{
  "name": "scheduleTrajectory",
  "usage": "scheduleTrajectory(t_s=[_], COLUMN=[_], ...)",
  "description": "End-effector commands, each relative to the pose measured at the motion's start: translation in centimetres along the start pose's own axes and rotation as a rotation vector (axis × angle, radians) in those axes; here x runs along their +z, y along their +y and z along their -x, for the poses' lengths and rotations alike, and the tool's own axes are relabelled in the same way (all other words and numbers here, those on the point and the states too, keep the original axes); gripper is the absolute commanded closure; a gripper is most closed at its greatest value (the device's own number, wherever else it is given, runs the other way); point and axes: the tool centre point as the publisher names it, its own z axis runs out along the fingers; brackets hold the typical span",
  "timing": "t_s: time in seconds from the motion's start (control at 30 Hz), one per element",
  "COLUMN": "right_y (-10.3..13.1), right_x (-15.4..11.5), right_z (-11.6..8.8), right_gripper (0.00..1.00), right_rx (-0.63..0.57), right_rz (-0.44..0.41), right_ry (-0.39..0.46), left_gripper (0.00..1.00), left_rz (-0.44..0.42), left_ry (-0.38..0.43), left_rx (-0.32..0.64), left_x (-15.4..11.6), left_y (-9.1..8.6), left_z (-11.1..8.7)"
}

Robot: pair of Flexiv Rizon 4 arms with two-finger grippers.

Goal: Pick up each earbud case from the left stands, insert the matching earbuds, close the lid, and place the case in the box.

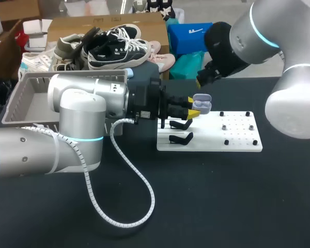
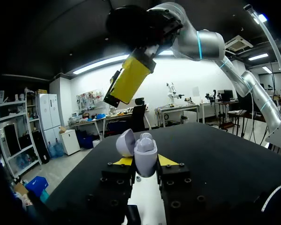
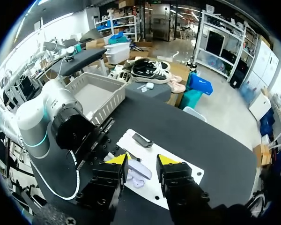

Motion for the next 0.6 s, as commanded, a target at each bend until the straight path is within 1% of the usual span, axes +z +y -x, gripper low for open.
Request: scheduleTrajectory(t_s=[0.03, 0.17, 0.3, 0.43, 0.6], right_y=[-0.8, -1.5, -1.8, -1.9, -2.1], right_x=[2.0, 3.3, 4.2, 4.5, 4.1], right_z=[0.8, 0.9, 0.3, -0.4, -1.2], right_gripper=[0.63, 0.64, 0.64, 0.65, 0.65], right_rx=[0.022, 0.036, 0.046, 0.048, 0.056], right_rz=[-0.013, -0.025, -0.027, -0.030, -0.033], right_ry=[0.014, 0.040, 0.063, 0.075, 0.079], left_gripper=[1.00, 1.00, 1.00, 1.00, 1.00], left_rz=[-0.001, -0.001, -0.001, -0.001, -0.001], left_ry=[-0.002, -0.002, -0.002, -0.002, -0.002], left_rx=[0.001, 0.001, 0.001, 0.001, 0.001], left_x=[0.0, 0.0, 0.0, 0.0, 0.0], left_y=[0.1, 0.1, 0.1, 0.1, 0.1], left_z=[-0.1, -0.1, -0.1, -0.1, -0.1])
